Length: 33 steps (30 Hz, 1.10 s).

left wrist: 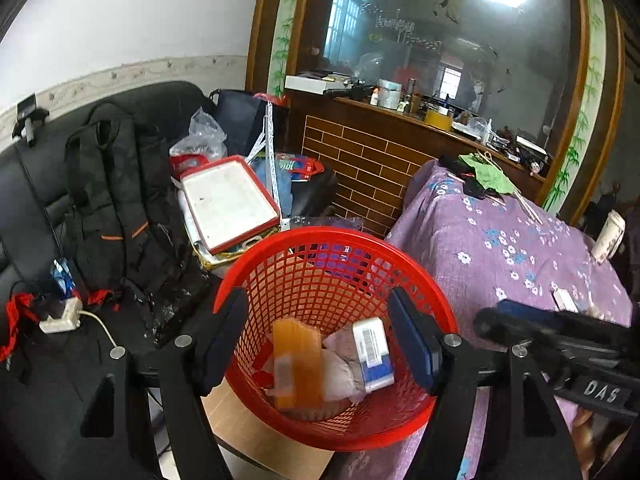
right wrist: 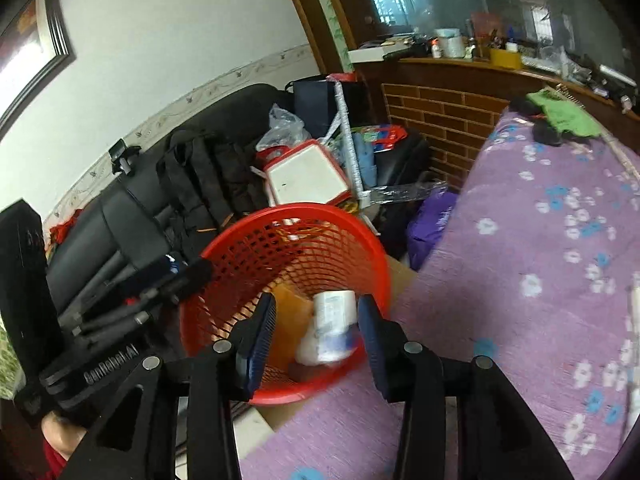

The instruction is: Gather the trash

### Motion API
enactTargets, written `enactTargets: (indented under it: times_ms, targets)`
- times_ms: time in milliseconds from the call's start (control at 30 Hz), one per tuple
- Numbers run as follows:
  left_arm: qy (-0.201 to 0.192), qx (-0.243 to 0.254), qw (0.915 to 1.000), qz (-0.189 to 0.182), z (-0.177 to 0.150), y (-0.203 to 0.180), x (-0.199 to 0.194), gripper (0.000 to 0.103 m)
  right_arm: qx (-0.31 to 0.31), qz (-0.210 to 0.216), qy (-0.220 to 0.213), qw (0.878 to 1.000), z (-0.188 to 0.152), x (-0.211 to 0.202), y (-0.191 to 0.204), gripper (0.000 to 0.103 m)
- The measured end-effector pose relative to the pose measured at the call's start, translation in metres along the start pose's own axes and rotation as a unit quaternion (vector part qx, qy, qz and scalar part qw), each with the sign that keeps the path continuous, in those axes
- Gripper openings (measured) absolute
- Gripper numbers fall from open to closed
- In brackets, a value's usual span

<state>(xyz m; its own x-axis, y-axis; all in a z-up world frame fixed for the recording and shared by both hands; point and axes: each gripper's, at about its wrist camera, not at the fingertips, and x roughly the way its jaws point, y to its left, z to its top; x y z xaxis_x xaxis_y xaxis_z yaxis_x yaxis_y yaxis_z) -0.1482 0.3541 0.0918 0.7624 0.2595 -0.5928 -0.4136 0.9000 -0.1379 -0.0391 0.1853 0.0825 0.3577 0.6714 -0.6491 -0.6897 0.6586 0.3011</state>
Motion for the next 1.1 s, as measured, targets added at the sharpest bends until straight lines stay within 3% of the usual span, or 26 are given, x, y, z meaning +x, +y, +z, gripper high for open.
enactTargets:
  times_ms: [267, 533, 767, 900, 967, 1100]
  targets:
    - [0.015, 0.014, 0.9992, -0.033, -0.008, -0.033, -0.003, 0.071, 0.062, -0.041, -0.035, 0.997, -0.030, -0.072, -0.068, 0.046]
    - [0.044, 0.079, 0.9925, -0.083, -0.028, -0.117, -0.003, 0.071, 0.138, -0.081, -0.068, 0.985, -0.070, -0.149, -0.142, 0.046]
    - [0.065, 0.143, 0.9799, -0.123, -0.051, -0.192, -0.006, 0.071, 0.223, -0.139, -0.111, 0.958, -0.107, -0.220, -0.220, 0.046]
    - [0.079, 0.177, 0.9701, -0.147, -0.064, -0.232, -0.007, 0.071, 0.259, -0.196, -0.127, 0.937, -0.118, -0.254, -0.263, 0.046]
    - [0.091, 0.186, 0.9648, -0.162, -0.070, -0.247, -0.007, 0.071, 0.264, -0.231, -0.117, 0.929, -0.116, -0.260, -0.281, 0.046]
    - [0.109, 0.201, 0.9560, -0.184, -0.079, -0.275, -0.007, 0.071, 0.274, -0.247, -0.090, 0.925, -0.108, -0.250, -0.313, 0.046]
